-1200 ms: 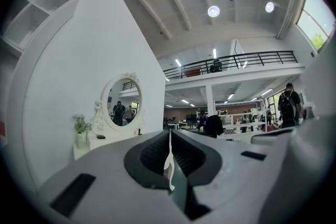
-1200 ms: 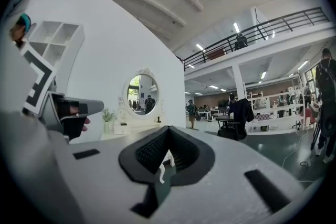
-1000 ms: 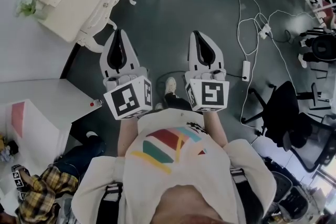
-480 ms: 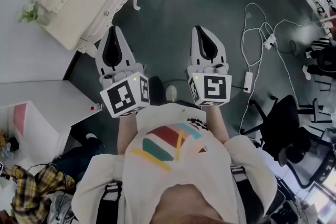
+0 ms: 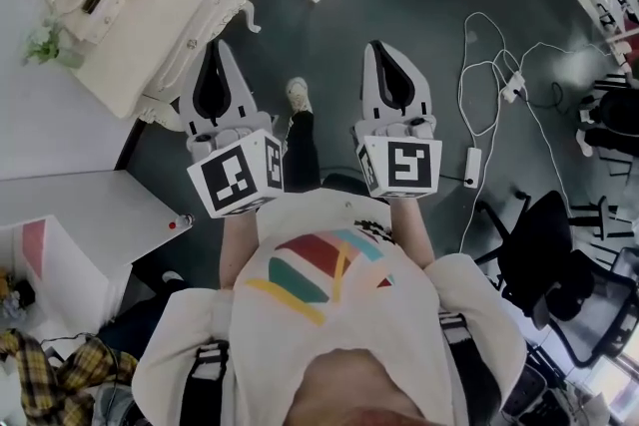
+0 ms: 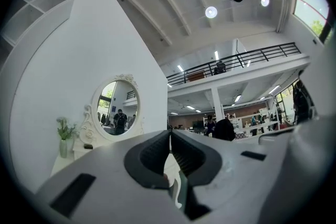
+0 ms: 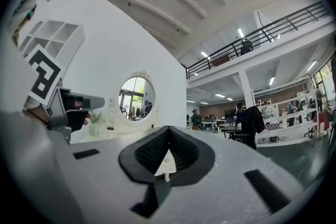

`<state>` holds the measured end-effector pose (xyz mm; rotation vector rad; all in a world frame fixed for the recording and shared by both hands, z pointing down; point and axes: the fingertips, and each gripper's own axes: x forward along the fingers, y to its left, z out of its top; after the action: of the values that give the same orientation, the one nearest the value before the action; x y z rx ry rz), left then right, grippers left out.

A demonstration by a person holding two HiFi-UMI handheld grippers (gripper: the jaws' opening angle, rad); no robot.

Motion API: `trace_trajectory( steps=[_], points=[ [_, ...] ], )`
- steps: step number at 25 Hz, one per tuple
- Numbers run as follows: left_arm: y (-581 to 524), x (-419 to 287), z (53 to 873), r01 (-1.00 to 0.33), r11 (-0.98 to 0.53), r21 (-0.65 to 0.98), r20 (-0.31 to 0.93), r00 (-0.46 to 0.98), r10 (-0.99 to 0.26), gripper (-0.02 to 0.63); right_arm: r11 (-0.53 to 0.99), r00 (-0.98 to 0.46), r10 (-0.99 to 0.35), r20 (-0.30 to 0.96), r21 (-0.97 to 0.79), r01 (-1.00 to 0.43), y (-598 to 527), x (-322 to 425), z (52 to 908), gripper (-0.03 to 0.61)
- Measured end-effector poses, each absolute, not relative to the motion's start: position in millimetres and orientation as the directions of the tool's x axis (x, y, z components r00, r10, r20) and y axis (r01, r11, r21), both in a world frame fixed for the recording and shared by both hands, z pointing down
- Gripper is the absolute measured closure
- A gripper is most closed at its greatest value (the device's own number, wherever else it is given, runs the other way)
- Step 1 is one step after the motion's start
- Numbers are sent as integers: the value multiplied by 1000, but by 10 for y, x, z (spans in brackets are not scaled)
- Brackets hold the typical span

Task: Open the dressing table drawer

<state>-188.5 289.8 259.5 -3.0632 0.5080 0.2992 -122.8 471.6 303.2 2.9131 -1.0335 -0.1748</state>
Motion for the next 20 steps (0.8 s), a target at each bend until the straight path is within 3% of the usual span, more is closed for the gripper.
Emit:
trace_trajectory(
  steps=[11, 20],
  points=[
    [2380, -1074, 2622, -345, -938, 14, -152, 927, -343, 603, -718, 715, -696, -64, 99, -689, 3935, -445, 3114, 578],
    [1439, -81, 2481, -413, -911, 2, -147, 901, -409, 603, -633, 632, -773, -47, 123, -765, 2782, 635, 2883, 578]
  ],
)
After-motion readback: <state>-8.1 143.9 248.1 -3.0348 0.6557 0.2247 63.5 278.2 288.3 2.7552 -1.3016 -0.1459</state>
